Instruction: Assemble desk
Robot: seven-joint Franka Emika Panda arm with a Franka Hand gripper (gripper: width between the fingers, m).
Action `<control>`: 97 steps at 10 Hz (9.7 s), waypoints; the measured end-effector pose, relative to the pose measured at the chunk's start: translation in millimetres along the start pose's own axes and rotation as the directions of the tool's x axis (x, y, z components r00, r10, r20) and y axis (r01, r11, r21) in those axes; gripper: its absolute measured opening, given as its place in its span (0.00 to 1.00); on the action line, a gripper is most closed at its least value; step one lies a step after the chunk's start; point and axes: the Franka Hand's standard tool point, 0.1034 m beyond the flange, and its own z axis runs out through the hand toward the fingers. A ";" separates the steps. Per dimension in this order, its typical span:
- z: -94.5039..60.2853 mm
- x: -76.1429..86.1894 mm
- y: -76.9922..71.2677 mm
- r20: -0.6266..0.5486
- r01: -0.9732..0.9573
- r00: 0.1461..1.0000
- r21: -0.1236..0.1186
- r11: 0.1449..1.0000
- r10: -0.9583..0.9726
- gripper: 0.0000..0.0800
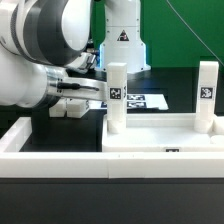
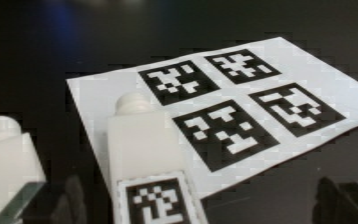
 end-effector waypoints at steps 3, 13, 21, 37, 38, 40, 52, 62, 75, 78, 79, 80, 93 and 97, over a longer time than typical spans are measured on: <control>-3.9 0.5 -5.7 -0.003 -0.012 1.000 -0.005 1.000 0.011 0.81; -1.4 7.8 -0.1 -0.020 -0.015 1.000 -0.001 1.000 0.015 0.81; 4.3 7.9 0.8 0.000 -0.057 0.998 0.000 0.998 0.057 0.81; -11.0 -1.3 -7.9 0.009 0.025 1.000 0.011 1.000 -0.025 0.81; -11.5 -0.6 -9.5 0.002 0.029 1.000 0.003 1.000 -0.029 0.81; -11.2 -0.2 -8.8 0.002 0.028 1.000 0.006 1.000 -0.028 0.81; -16.8 6.0 -1.2 0.015 0.203 0.979 0.004 0.979 -0.203 0.81; -8.5 5.4 6.6 0.046 0.185 0.982 -0.009 0.983 -0.184 0.81; -21.8 -7.0 7.6 0.064 0.169 0.984 0.005 0.986 -0.169 0.81; -29.4 -5.2 6.2 0.055 0.168 0.984 -0.001 0.986 -0.168 0.81; -29.4 -5.1 6.2 0.055 0.168 0.984 -0.001 0.986 -0.168 0.81; -28.5 -4.1 6.0 0.054 0.135 0.989 -0.004 0.991 -0.134 0.81; -7.3 17.3 -10.0 0.018 0.046 0.999 -0.077 0.996 -0.044 0.81; -3.3 22.7 -6.7 0.013 0.041 0.999 -0.077 0.996 -0.040 0.81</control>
Offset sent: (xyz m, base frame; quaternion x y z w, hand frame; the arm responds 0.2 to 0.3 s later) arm -0.0020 0.0033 -0.0008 0.0052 0.0011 0.0148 0.9999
